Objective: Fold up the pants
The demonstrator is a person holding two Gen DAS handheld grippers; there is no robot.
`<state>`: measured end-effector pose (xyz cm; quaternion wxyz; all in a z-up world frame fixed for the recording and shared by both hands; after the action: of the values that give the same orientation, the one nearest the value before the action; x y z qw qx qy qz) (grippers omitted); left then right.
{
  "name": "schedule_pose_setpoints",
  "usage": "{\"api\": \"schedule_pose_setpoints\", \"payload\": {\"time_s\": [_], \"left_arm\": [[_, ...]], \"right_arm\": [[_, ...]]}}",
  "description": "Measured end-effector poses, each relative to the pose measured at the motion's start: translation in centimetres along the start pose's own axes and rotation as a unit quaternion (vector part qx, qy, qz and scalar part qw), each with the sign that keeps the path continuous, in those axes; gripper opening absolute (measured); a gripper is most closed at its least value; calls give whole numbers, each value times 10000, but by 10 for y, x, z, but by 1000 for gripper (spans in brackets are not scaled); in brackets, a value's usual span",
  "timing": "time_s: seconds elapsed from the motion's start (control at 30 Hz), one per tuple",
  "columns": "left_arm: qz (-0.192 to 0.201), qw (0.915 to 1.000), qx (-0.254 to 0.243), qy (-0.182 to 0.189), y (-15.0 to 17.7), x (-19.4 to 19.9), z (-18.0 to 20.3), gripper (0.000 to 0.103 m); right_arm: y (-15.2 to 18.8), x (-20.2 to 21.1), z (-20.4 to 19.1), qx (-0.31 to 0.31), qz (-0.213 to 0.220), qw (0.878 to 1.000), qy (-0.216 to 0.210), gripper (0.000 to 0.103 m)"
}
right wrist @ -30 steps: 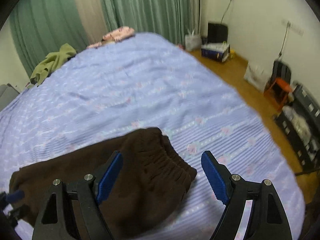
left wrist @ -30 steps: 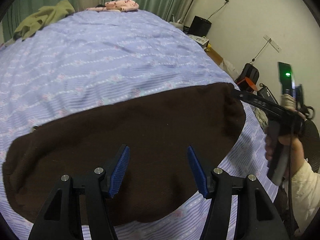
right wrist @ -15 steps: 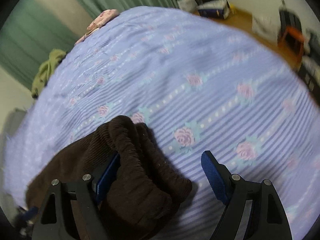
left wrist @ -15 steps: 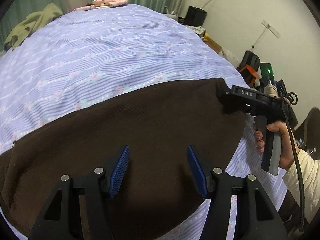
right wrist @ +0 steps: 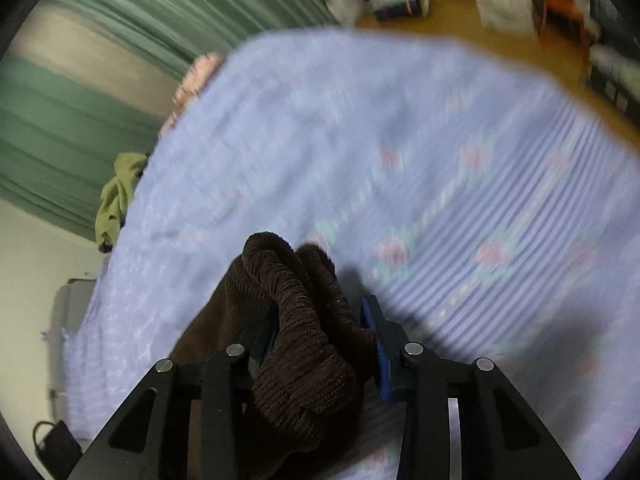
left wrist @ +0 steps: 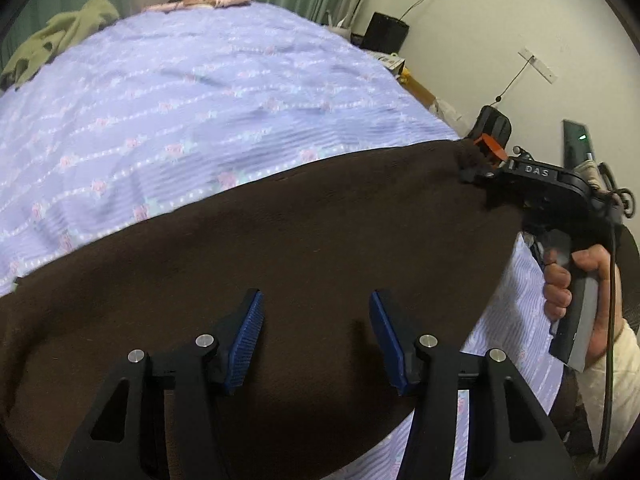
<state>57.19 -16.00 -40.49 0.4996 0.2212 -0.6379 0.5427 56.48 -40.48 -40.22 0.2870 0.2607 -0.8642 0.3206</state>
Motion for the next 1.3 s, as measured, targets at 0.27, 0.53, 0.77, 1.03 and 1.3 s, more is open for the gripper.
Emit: {"api": "schedule_pose_setpoints", "payload": {"time_s": [0.27,0.53,0.77,1.03,1.3], "left_arm": [[-146,9996,-228,-126,10,-10,-3,53],[-203,9997,50,-79,21,-8,-27,5],[-779,9968,-42,170,25,-41,-25,4],[-150,9976,682,29,-3,66,-72,6],[491,9902,1076,-744,34,171,-156,15]], "right_arm": [[4,-16,19,343,-270,9948,917,38],[-2,47,-75,1288,302,9868,935,39],[14,76,-106,1623,398,9810,982,39],[28,94,-161,1943,406,9757,928,39],[71,71,-277,2982,456,9499,820,40]]}}
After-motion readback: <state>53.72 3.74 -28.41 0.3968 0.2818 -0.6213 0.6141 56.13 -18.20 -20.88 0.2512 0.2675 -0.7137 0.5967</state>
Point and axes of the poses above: each gripper's, at about its wrist camera, not at the fingertips, and x roughly against the way its jaws point, z to its right, y to its underside, the point moved 9 cm from there along -x, roughly the way its jaws point, and after that the axes turned 10 degrees about -y, right-handed, at the moved point
